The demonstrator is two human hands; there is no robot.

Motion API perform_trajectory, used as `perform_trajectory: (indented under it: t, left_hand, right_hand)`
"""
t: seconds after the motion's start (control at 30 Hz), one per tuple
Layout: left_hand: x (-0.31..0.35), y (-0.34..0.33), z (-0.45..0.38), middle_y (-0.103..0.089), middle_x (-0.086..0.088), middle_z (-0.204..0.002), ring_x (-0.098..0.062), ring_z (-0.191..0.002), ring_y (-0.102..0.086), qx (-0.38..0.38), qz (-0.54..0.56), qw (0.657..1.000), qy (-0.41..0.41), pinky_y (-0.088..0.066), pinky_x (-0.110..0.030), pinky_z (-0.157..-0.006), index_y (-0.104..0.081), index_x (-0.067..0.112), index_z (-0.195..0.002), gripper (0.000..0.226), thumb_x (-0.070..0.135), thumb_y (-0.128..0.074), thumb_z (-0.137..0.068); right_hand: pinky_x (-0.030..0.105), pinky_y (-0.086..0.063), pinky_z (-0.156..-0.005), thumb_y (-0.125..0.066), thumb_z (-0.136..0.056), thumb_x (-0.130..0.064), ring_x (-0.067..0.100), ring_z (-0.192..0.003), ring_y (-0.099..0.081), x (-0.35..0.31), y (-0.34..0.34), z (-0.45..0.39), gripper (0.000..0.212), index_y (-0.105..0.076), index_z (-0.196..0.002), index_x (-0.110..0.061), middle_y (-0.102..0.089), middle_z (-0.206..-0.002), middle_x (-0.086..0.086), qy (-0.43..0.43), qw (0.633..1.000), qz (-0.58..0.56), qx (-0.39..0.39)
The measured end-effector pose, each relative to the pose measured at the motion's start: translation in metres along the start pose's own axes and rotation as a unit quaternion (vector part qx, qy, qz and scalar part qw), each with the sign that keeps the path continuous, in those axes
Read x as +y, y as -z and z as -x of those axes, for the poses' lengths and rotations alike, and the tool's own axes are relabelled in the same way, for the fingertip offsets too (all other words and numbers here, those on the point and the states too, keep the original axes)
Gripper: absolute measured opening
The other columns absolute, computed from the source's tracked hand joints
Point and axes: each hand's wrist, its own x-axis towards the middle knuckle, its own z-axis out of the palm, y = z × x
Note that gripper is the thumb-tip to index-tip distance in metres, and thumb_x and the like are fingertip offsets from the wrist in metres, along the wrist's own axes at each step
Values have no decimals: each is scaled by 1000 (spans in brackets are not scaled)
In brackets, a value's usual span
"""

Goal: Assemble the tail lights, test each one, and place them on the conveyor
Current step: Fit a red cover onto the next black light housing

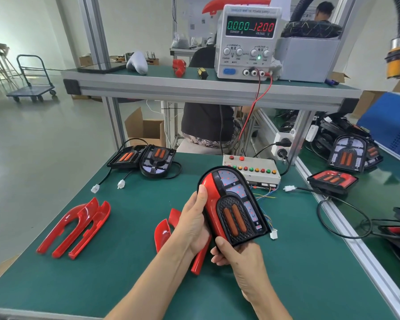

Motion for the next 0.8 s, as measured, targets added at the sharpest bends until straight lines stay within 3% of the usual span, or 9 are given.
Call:
perform_trajectory:
  t: [0.13, 0.2, 0.33, 0.47, 0.57, 0.8]
  left_hand:
    - [-4, 1, -3, -65, -26, -130, -44, -127, -58, -3, -2, 1000, 9, -45, -63, -107, -56, 2, -136, 67, 51, -60, -90]
    - [-2, 2, -4, -65, -22, -132, -39, -126, -60, -23, 0, 999, 37, -47, -56, -107, -60, 6, -136, 68, 56, -56, -91]
    - [9, 1, -2, -69, -17, -128, -30, -117, -68, -60, 5, 995, 78, -59, -43, -92, -73, 11, -124, 73, 70, -46, -90]
    - [10, -2, -2, -71, -20, -121, -34, -113, -69, 5, -37, 999, 34, -58, -47, -95, -66, 3, -128, 74, 60, -62, -81]
    - [10, -5, -1, -73, -22, -115, -33, -103, -72, 24, -39, 999, 3, -62, -44, -84, -66, 0, -125, 68, 53, -65, -82]
    - [6, -9, 2, -72, -25, -116, -38, -107, -69, 32, -29, 999, -11, -55, -55, -98, -63, -3, -126, 62, 43, -70, -85]
  right_hand:
    - [33, -59, -59, -82, -68, -48, 32, -63, -72, -1, 0, 0, 46, -76, -84, -5, -75, -74, 20, -2, 1000, -1, 7]
    - [34, -59, -60, -82, -70, -45, 31, -63, -72, -1, 0, -1, 45, -75, -87, -3, -75, -75, 21, -3, 1000, -4, 6]
    - [33, -57, -58, -80, -75, -32, 30, -60, -70, -1, 0, -2, 36, -73, -89, 0, -74, -75, 21, -9, 1000, -2, -3]
    - [33, -57, -58, -83, -71, -36, 31, -61, -70, -1, -1, 0, 39, -75, -87, -2, -74, -76, 21, -12, 1000, -4, -14]
    - [33, -57, -59, -82, -66, -48, 31, -61, -70, -1, -1, 0, 52, -75, -90, -3, -74, -76, 21, -4, 1000, -9, -12]
    - [34, -58, -59, -82, -65, -51, 33, -62, -71, 0, -1, -1, 51, -76, -84, -4, -73, -75, 23, -7, 1000, -17, -2]
